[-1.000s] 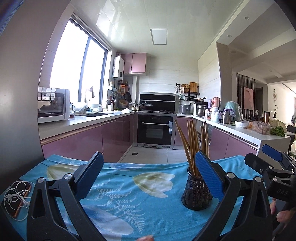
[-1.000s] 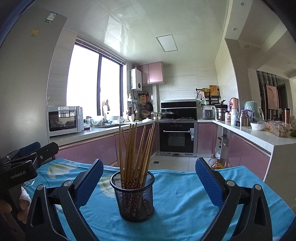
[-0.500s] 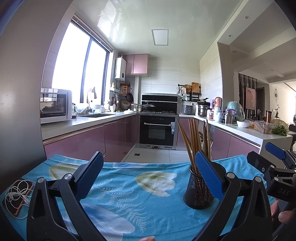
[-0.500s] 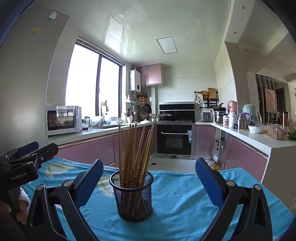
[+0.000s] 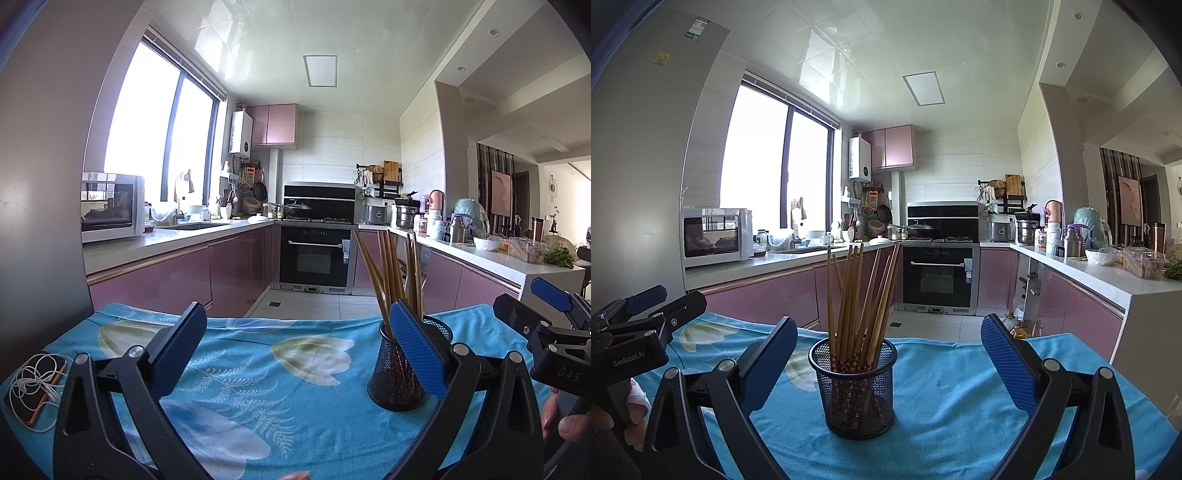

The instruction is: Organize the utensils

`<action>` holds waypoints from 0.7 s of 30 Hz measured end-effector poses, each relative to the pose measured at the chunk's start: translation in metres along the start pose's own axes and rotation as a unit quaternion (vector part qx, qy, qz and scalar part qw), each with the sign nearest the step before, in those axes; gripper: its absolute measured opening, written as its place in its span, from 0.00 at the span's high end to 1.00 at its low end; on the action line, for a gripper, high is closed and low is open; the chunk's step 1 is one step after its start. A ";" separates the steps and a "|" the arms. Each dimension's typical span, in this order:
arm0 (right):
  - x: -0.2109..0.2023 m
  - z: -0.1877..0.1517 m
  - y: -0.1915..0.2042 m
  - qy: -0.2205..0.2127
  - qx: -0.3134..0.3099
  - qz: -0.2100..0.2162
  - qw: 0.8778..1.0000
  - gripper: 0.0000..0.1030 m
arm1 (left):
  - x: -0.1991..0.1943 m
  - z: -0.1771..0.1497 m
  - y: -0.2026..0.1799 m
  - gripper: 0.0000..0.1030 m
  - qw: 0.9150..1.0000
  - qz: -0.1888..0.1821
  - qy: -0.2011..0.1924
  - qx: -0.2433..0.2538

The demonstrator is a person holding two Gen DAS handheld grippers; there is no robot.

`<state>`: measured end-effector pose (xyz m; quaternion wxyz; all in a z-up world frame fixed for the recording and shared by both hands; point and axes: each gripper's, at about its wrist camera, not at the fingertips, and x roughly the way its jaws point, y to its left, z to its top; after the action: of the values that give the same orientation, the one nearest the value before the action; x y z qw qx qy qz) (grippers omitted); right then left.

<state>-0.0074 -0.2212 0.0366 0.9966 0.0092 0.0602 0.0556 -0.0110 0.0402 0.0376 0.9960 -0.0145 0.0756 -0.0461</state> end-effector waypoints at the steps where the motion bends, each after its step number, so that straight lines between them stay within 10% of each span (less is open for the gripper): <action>1: 0.000 0.000 0.000 0.000 0.000 -0.001 1.000 0.06 | 0.000 0.000 0.000 0.05 1.000 0.000 0.000 0.000; 21: 0.000 0.001 0.000 0.002 -0.001 -0.004 1.000 0.06 | 0.001 -0.004 -0.003 0.05 1.000 0.002 0.002 0.001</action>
<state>-0.0068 -0.2215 0.0373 0.9967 0.0077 0.0618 0.0516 -0.0109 0.0368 0.0339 0.9960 -0.0130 0.0771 -0.0440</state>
